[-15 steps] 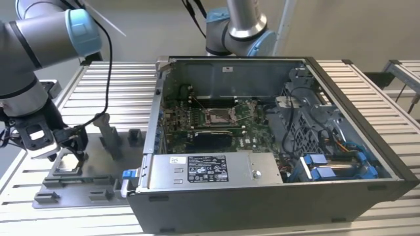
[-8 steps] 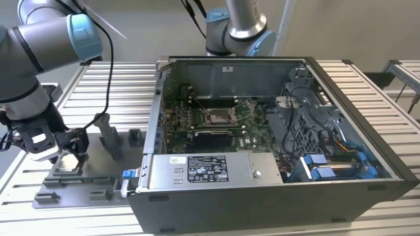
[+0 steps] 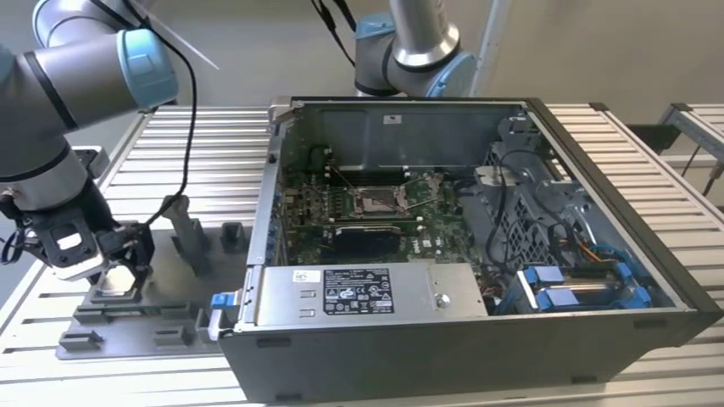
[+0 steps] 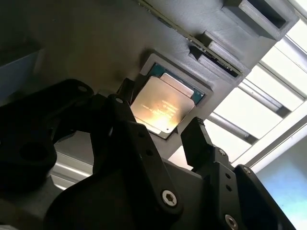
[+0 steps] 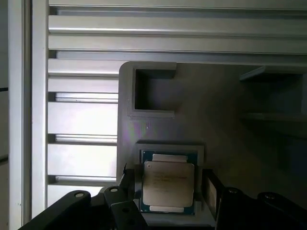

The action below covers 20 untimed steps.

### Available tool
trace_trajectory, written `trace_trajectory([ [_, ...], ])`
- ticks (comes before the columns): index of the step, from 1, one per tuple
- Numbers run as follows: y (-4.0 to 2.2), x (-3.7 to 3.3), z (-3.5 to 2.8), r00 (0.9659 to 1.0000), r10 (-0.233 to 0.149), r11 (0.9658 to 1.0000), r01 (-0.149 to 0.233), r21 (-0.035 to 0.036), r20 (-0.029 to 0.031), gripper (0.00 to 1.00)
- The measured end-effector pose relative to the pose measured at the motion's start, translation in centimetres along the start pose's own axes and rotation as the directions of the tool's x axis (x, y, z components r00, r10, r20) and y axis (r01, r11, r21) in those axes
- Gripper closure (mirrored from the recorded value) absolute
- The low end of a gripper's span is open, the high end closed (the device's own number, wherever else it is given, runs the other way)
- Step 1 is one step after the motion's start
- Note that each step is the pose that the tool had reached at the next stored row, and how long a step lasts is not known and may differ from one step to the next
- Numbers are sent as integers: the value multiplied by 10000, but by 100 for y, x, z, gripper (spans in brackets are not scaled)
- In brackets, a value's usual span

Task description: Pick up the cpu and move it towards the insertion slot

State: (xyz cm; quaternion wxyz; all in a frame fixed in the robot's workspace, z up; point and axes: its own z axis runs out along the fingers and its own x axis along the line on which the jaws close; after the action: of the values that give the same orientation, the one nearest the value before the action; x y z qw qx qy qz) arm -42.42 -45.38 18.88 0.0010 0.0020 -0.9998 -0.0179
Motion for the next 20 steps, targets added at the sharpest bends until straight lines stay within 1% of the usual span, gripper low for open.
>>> trace_trajectory([
  [7,-40,0,13,10000,-2,10000,2,-1,2,0],
  [20,-40,0,14,10000,-2,10000,2,2,1,0],
])
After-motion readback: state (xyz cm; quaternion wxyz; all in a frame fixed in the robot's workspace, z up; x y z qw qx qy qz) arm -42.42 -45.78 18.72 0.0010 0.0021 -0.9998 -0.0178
